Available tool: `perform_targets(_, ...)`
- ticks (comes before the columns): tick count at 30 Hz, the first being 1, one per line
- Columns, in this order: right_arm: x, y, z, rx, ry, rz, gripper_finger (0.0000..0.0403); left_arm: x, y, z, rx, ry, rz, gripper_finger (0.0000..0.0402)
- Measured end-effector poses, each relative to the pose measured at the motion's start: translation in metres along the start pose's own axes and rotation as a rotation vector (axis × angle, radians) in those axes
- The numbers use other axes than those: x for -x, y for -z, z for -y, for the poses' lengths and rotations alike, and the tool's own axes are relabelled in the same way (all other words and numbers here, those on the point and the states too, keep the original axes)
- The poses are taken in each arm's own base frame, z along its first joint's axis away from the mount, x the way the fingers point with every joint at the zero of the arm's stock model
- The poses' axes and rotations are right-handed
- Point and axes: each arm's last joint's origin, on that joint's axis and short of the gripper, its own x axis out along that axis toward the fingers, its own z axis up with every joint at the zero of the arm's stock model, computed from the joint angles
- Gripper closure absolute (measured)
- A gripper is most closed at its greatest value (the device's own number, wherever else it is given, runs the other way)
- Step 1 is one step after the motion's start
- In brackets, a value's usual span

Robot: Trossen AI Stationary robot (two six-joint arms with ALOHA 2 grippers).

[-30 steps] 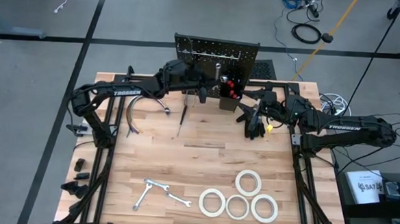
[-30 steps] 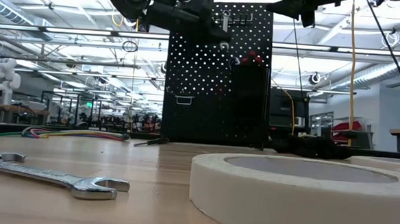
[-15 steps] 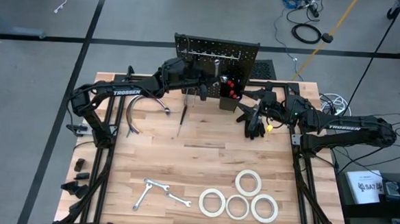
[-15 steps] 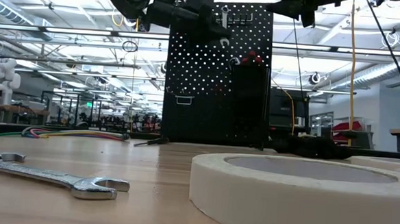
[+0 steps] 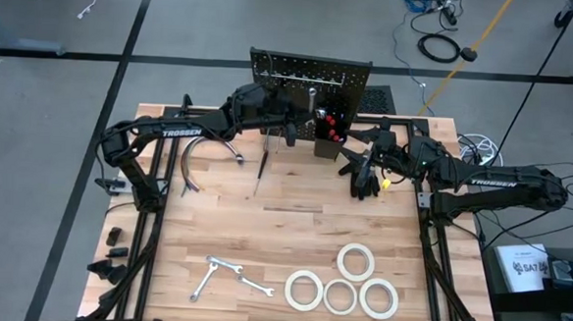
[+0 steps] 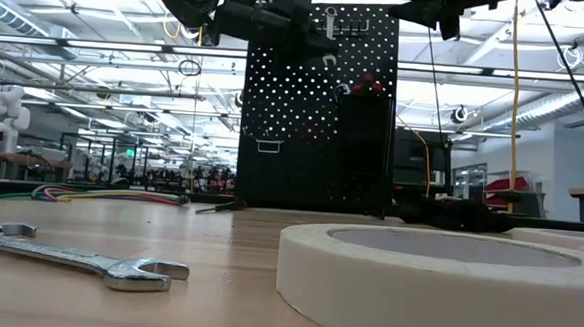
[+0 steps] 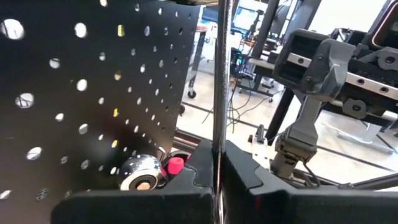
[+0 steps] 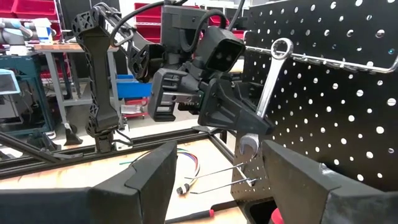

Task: Hang tools onto peg board
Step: Hang the silver wrench on the peg board

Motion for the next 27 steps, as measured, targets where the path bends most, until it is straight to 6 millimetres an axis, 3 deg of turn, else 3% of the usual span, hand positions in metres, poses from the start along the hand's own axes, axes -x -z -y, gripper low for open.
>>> perform_targets(27, 0.0, -0.0007, 0.0, -0.004, 0.0, 0.007, 0.0174, 0.0024, -0.0019, -0.0062, -0.003, 0.056, -0.005, 0.0398)
